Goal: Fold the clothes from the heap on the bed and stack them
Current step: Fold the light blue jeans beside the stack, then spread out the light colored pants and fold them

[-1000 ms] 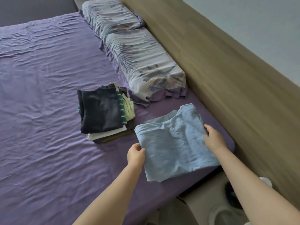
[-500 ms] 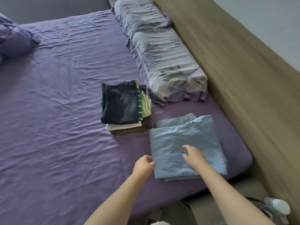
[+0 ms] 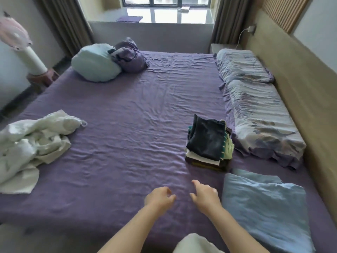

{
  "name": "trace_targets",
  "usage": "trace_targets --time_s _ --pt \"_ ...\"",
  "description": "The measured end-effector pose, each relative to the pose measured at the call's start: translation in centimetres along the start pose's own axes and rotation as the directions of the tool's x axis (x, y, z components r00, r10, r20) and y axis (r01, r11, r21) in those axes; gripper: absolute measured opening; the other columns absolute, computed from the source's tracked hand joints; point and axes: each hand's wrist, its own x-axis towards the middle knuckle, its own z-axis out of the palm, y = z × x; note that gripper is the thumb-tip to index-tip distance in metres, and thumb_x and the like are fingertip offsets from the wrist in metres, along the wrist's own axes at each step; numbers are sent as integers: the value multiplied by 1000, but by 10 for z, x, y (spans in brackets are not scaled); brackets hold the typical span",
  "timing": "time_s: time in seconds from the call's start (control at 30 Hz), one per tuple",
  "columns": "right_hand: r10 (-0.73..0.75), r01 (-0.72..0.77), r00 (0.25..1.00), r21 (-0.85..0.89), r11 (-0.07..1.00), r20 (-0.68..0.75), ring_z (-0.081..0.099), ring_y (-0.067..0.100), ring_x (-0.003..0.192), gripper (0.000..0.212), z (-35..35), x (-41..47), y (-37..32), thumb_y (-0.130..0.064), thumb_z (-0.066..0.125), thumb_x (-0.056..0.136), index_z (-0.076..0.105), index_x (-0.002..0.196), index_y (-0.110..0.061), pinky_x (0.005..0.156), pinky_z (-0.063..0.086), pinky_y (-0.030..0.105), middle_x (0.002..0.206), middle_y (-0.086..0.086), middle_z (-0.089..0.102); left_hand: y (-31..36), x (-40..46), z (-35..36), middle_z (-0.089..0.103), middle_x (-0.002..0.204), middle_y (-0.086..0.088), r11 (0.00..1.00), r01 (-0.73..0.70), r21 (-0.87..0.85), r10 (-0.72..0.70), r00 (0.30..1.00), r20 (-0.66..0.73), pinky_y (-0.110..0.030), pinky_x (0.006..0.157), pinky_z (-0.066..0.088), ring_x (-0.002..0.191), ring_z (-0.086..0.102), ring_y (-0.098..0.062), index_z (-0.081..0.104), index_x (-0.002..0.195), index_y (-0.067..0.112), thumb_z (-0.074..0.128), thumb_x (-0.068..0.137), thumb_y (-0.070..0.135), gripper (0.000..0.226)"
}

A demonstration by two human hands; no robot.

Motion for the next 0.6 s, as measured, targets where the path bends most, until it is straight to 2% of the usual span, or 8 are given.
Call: trace_targets --time_s 0.2,0.33,0.6 --pt "-153 152 988 -40 988 -31 52 23 119 52 -3 10 -129 -40 43 95 33 142 -22 95 38 35 125 2 59 -122 -30 -70 60 128 5 993 64 -99 -77 988 -134 -29 95 44 117 55 -16 58 121 28 48 91 52 39" --pt "-242 239 970 -70 968 -30 53 23 117 44 14 1 -221 -40 43 94 40 134 -22 94 37 33 120 2 63 -218 -61 -100 61 125 6 981 109 -158 -139 971 -195 -26 92 43 115 57 -15 59 121 27 48 92 51 39" --pt "-431 432 902 -49 900 33 51 15 121 36 78 -27 -398 -41 43 94 51 127 -29 98 32 27 124 -6 61 -394 -131 -128 63 121 10 911 262 -319 -345 907 -240 -25 92 44 112 59 -14 62 115 30 51 87 55 39"
